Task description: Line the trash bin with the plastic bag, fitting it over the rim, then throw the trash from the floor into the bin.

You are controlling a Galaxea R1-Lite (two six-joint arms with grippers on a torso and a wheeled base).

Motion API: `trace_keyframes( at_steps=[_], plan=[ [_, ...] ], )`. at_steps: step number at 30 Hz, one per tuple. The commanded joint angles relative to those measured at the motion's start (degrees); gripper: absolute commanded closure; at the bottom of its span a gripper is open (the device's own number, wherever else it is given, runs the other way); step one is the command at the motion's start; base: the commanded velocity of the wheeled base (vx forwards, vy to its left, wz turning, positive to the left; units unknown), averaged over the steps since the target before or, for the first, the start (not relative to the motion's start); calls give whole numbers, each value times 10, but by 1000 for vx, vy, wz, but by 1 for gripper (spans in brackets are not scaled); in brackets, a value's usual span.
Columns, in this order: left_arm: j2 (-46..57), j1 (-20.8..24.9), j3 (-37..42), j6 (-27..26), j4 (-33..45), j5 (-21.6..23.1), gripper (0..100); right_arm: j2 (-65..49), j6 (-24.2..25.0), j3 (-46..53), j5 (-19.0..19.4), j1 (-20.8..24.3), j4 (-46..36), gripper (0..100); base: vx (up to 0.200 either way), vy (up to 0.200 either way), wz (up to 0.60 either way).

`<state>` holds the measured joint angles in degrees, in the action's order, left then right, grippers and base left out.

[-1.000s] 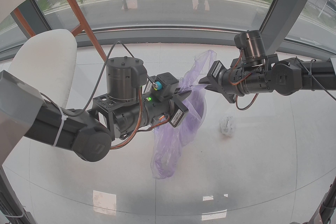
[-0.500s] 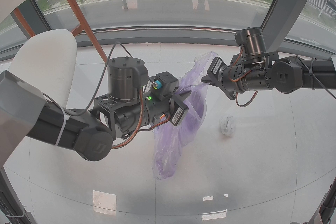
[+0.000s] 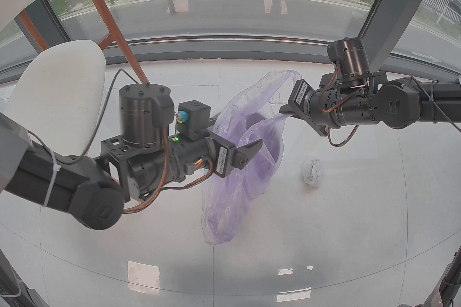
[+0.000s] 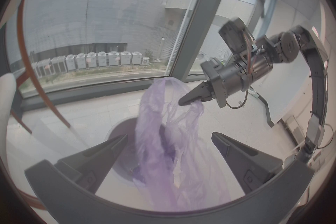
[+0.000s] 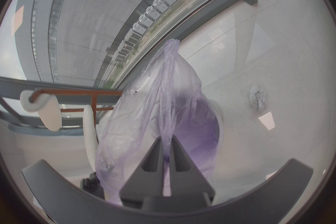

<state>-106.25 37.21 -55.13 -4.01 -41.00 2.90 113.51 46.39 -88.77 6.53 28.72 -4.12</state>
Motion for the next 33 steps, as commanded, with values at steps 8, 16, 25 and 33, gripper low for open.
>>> trace_keyframes(
  at_steps=[8, 16, 25, 33],
  plan=[
    [63, -57, 74, 135, 1, 3, 0, -14, -91, 87, 52, -12, 88, 100, 0, 0, 0],
    [61, -50, 117, 182, 4, 7, 0, -21, -93, 87, 52, -9, 88, 100, 0, 0, 0],
    [32, -50, 116, 220, -3, 4, 0, -30, -93, 94, 61, -10, 88, 100, 0, 0, 0],
    [21, -49, 119, 217, -3, 4, 100, -44, -108, 120, 60, -12, 90, 100, 0, 0, 0]
  ],
)
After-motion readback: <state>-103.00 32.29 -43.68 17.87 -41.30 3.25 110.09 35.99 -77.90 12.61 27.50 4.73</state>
